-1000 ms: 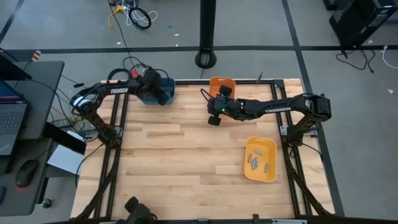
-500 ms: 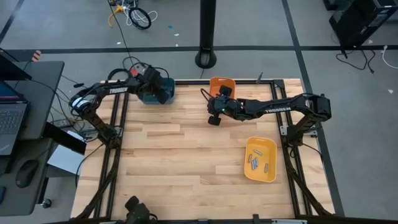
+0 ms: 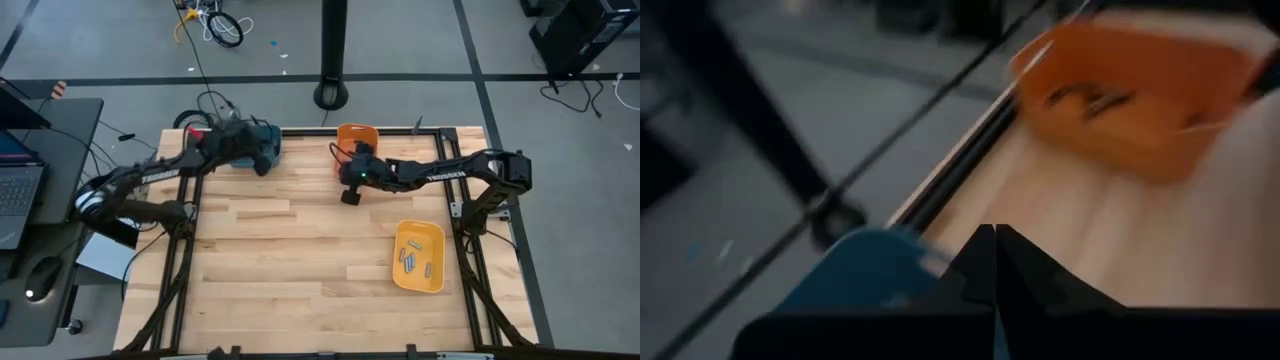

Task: Sort batteries
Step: Return to Home Position

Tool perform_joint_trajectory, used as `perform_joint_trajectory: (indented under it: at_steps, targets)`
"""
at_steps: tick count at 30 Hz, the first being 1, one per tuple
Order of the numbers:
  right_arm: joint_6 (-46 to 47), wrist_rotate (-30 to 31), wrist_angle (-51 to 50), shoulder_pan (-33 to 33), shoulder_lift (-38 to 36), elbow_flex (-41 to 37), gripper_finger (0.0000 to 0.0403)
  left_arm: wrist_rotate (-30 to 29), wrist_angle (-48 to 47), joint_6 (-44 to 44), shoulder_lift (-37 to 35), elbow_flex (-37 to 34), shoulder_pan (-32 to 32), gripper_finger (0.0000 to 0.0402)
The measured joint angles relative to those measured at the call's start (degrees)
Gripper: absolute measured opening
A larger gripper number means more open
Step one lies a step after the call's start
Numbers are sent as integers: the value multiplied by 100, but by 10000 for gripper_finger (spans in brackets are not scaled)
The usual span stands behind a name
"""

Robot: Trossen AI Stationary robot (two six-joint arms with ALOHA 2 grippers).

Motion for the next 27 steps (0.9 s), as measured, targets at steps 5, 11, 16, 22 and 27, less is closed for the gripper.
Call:
perform_joint_trajectory:
  at_steps: [5, 11, 16, 22, 27]
  targets:
    - [2, -1529, 1277, -51, 0, -629, 10, 279, 1085, -25, -755, -772, -533, 14]
    - [21, -2471, 2174, 108, 0, -1108, 8, 563, 1993, -41, -1356, -1476, -1111, 13]
    - [198, -2564, 2509, 472, -121, -1453, 8, 562, 1999, -50, -1671, -1711, -1432, 12]
    - [835, -2089, 2522, 1078, -806, -2019, 8, 546, 1946, -123, -1820, -1878, -1722, 12]
    - [883, -2069, 2577, 1720, -1586, -2308, 7, 636, 1876, -155, -1873, -1880, -2022, 11]
